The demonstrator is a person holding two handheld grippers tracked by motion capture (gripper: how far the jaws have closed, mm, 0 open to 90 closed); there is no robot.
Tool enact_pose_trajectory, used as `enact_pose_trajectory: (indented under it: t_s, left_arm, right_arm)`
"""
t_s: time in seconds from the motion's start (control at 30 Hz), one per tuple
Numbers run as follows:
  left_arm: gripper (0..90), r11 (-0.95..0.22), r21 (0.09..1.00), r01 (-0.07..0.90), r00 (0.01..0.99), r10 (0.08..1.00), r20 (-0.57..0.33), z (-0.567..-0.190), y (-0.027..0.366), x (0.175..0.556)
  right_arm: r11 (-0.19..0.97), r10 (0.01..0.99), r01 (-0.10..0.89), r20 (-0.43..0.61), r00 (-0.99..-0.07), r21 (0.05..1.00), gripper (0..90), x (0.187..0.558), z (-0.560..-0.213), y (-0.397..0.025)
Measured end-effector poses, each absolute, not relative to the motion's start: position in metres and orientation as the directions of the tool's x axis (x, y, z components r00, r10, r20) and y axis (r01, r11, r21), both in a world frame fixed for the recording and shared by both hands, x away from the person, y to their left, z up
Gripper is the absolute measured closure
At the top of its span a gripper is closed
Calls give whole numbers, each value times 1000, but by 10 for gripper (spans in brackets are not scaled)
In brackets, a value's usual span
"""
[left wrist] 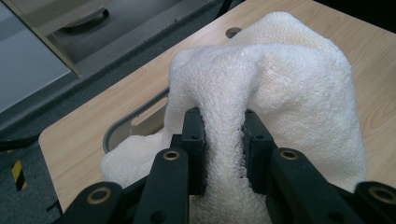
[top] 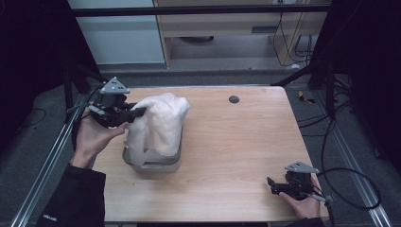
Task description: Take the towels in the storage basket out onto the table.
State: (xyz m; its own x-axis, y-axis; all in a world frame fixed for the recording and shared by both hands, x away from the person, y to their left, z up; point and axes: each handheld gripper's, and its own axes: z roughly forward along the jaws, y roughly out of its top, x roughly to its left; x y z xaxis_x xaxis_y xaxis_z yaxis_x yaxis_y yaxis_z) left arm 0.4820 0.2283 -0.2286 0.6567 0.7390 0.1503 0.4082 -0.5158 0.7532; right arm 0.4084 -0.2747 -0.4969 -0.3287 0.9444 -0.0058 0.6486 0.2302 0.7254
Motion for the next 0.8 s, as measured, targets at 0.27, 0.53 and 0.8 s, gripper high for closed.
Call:
enact_pose_trajectory:
  t_s: [0.27, 0.53, 0.8]
  left_arm:
    - [746, -532, 747, 400, 670, 725, 157, -218, 222, 478]
    - [747, -540, 753, 376, 689, 706, 162, -206, 214, 470]
    - [747, -562, 749, 350, 715, 677, 175, -200, 198, 466]
  right_arm:
    - [231, 945, 649, -7, -328, 725, 61, 409, -497, -275]
    - [227, 945, 648, -4, -327, 727, 61, 408, -497, -275]
    - [226, 946, 647, -7, -324, 728, 61, 408, -496, -275]
